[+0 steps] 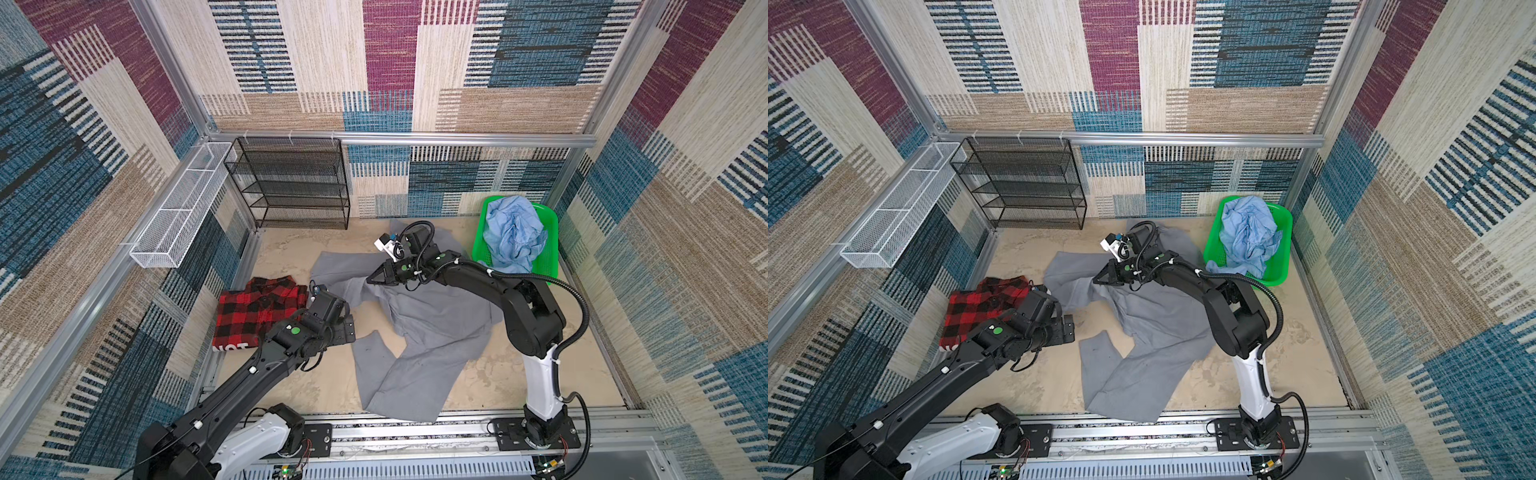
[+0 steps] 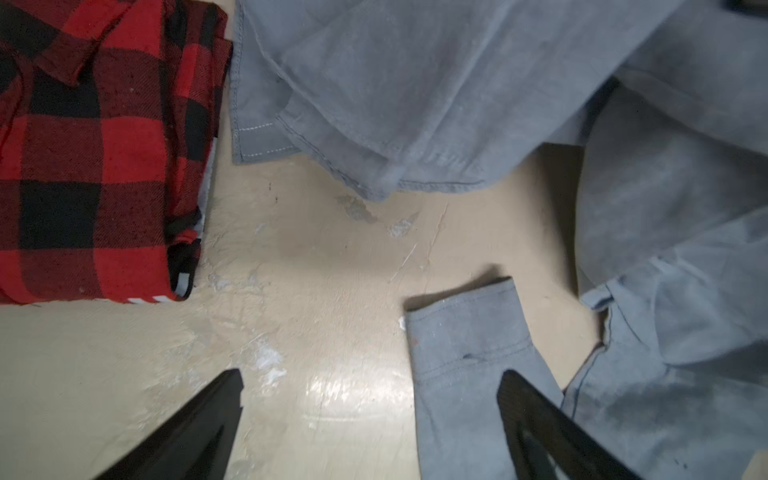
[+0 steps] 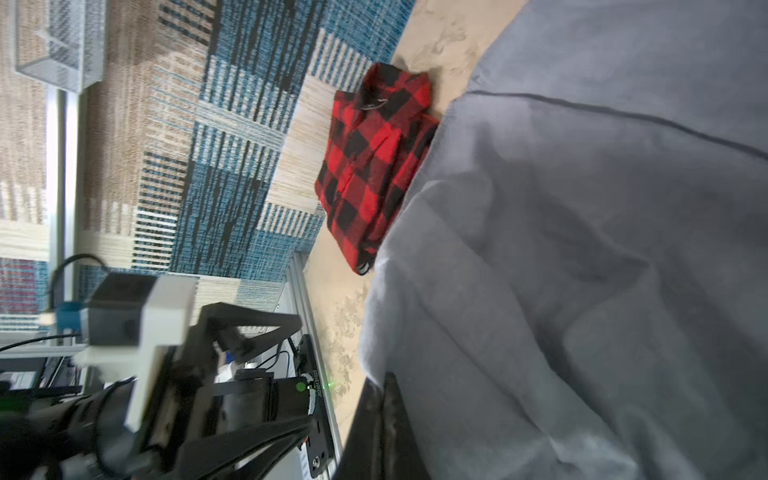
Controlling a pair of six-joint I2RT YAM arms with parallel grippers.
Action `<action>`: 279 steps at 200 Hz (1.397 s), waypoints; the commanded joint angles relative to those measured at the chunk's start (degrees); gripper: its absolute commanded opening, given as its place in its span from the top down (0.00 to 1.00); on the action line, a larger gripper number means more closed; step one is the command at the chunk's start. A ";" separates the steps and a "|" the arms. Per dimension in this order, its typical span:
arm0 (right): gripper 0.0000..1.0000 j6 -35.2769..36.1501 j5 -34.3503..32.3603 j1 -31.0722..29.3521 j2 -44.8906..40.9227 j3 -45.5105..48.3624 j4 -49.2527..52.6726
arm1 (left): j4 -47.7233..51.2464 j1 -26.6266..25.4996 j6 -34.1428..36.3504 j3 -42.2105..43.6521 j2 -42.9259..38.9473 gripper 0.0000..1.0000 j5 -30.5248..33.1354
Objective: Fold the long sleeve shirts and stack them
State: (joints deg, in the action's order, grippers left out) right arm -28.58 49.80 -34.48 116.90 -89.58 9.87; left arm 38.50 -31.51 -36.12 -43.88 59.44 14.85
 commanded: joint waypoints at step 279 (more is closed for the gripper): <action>1.00 0.02 6.28 -0.79 -8.14 5.68 -3.25 | -35.10 -13.65 22.33 3.82 3.17 1.00 37.27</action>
State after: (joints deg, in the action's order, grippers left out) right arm -29.12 55.94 -35.24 108.79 -83.96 7.25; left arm -1.43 -45.34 -13.74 -37.87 66.41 53.49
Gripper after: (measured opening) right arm 0.049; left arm 0.048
